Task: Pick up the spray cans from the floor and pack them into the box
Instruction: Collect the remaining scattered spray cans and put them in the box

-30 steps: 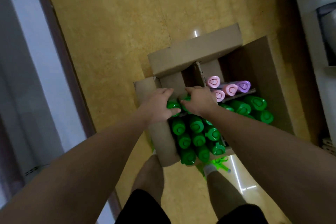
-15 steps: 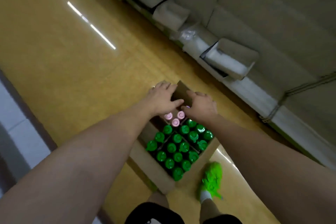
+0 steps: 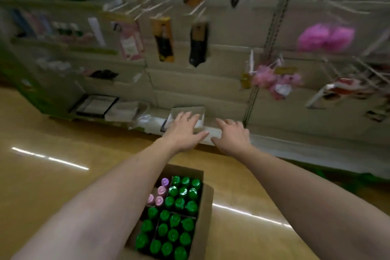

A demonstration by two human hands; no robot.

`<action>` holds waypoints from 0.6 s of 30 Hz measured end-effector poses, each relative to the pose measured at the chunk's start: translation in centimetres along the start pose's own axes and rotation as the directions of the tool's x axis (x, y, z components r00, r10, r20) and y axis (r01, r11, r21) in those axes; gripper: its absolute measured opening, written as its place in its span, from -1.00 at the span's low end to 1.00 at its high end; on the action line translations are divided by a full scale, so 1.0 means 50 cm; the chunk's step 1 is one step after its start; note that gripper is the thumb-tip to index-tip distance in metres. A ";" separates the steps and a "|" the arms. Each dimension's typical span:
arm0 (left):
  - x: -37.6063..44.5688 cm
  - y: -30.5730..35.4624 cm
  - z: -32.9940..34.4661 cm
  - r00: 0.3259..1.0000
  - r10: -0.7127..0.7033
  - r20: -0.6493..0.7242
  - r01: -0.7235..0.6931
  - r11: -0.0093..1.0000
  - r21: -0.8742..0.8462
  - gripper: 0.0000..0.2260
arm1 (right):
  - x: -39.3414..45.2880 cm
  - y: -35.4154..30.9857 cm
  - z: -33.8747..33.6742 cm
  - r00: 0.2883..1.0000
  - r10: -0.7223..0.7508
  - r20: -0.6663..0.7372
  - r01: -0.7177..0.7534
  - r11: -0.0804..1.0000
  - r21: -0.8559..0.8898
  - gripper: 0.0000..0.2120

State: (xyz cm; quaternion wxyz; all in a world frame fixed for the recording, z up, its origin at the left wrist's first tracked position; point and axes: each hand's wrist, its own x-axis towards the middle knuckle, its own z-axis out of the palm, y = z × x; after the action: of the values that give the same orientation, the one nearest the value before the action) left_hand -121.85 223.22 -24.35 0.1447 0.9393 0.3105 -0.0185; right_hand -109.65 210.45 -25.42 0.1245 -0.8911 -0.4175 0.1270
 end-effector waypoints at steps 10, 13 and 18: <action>0.041 0.466 0.038 0.974 0.223 0.038 -0.223 0.975 0.002 -0.31 | -0.175 0.384 -0.196 0.963 0.233 -0.136 -0.225 0.971 0.077 -0.33; 0.069 0.579 0.057 0.953 0.292 0.079 -0.294 0.955 0.025 -0.30 | -0.216 0.487 -0.240 0.933 0.317 -0.167 -0.306 0.948 0.092 -0.30; 0.112 0.745 0.108 0.895 0.420 0.152 -0.425 0.905 0.000 -0.31 | -0.276 0.651 -0.288 0.861 0.478 -0.175 -0.452 0.876 0.169 -0.30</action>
State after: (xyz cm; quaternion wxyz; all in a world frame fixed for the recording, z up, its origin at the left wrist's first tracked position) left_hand -95.11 196.42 -20.54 0.1524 0.9825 0.0870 -0.0618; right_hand -90.23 177.89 -20.93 0.1880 -0.9644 -0.1659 0.0834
